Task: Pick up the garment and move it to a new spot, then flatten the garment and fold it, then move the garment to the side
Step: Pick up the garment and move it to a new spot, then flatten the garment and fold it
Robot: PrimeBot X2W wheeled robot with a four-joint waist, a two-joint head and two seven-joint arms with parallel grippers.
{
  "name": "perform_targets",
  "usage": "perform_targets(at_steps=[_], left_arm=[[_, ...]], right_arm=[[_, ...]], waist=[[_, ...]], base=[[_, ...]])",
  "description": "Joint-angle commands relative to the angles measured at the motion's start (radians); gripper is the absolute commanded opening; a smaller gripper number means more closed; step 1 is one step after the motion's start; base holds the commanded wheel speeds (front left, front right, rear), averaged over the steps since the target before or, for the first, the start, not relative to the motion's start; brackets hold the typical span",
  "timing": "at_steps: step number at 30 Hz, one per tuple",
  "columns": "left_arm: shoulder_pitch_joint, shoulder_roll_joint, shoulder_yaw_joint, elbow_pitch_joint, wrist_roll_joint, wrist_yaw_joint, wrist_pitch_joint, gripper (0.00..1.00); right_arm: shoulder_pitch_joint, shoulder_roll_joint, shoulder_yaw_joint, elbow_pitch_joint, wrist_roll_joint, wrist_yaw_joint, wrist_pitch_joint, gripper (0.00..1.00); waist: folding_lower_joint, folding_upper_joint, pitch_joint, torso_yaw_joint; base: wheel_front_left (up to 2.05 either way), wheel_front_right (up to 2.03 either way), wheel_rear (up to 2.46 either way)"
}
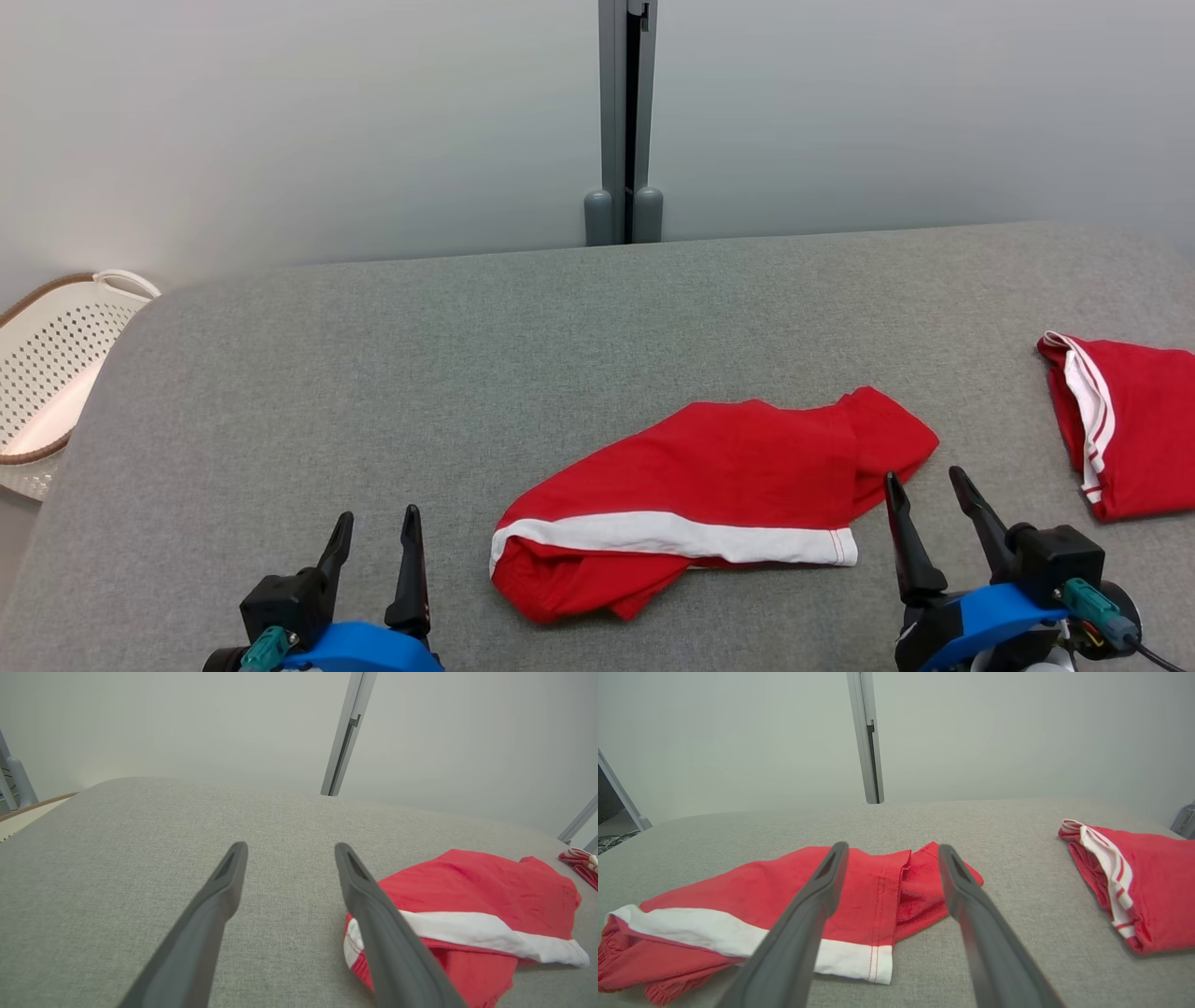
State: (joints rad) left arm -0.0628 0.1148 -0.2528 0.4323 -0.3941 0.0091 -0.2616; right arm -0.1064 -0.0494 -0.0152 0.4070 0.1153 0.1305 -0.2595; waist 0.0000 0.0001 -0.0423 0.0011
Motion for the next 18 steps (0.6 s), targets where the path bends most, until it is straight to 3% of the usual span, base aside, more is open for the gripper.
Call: perform_targets(at_steps=[1,18], left_arm=[[0.007,-0.003,0.005,0.001,0.007,-0.005,-0.005,1.00],[0.019,-0.019,0.026,0.010,0.044,-0.026,-0.005,1.00]], right_arm=[[-0.015,-0.002,0.002,0.001,-0.002,0.001,-0.006,1.00],[0.008,-0.002,-0.003,0.014,-0.012,0.001,-0.007,1.00]], waist=[[0.0000,-0.0001,0.000,0.000],[0.0000,-0.0001,-0.003,0.003]], base=[[0.00,0.00,0.00],[0.00,0.00,0.00]])
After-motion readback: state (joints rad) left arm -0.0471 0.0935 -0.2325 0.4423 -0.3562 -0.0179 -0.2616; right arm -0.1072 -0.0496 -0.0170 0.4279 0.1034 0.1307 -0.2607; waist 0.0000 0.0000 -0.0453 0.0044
